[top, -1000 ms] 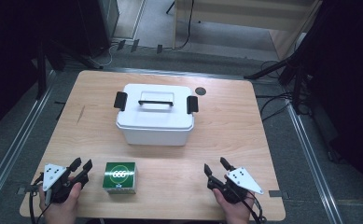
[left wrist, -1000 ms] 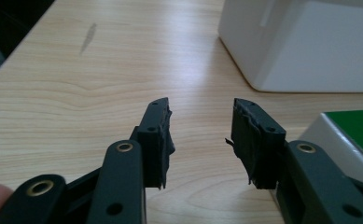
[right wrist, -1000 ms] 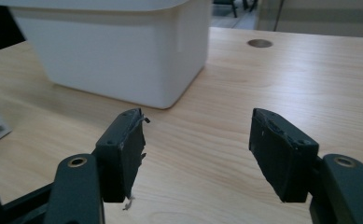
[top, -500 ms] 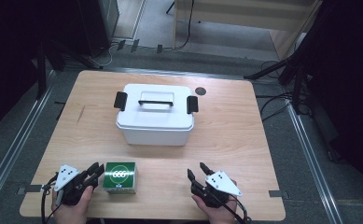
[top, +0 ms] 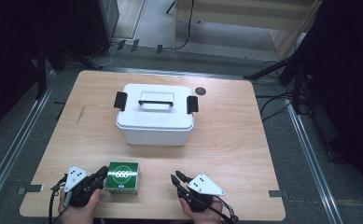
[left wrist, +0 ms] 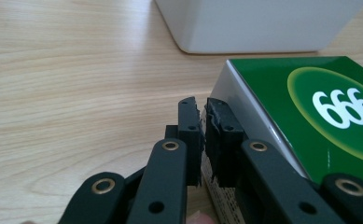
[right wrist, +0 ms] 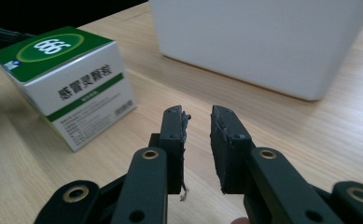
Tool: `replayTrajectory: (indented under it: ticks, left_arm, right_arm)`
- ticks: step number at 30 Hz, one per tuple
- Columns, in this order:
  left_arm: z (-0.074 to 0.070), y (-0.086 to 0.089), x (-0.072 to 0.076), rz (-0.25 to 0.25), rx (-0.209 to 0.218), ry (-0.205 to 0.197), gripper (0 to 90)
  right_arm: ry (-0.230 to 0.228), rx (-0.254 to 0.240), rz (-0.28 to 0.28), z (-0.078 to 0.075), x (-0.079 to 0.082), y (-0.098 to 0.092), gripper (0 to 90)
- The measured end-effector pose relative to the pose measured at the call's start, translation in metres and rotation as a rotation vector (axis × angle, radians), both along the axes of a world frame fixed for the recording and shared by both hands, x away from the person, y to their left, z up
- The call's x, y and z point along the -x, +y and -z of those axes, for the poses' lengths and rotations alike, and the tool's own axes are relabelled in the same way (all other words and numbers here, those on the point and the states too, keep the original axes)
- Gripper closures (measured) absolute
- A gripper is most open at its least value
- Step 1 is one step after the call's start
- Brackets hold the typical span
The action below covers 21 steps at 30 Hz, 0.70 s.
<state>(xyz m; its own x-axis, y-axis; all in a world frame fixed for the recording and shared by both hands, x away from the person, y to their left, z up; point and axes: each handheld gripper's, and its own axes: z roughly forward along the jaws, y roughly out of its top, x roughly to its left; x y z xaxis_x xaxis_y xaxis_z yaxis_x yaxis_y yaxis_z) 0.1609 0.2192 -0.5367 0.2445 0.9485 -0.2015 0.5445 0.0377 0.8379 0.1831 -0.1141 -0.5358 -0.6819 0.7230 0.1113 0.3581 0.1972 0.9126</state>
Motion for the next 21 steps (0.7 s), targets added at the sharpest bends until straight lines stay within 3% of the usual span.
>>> replayTrajectory:
  ticks: [8, 14, 21]
  left_arm:
    - [0.002, -0.02, 0.002, 0.049, -0.013, 0.006, 85.4]
    - [0.003, -0.034, 0.003, 0.085, -0.018, 0.012, 88.7]
    - [0.004, -0.046, 0.005, 0.121, -0.02, 0.012, 90.0]
  right_arm:
    - [0.063, -0.011, -0.042, 0.006, 0.005, 0.022, 81.0]
    - [0.069, 0.008, -0.054, 0.009, 0.008, 0.035, 89.0]
    - [0.071, 0.005, -0.057, 0.009, 0.009, 0.038, 90.0]
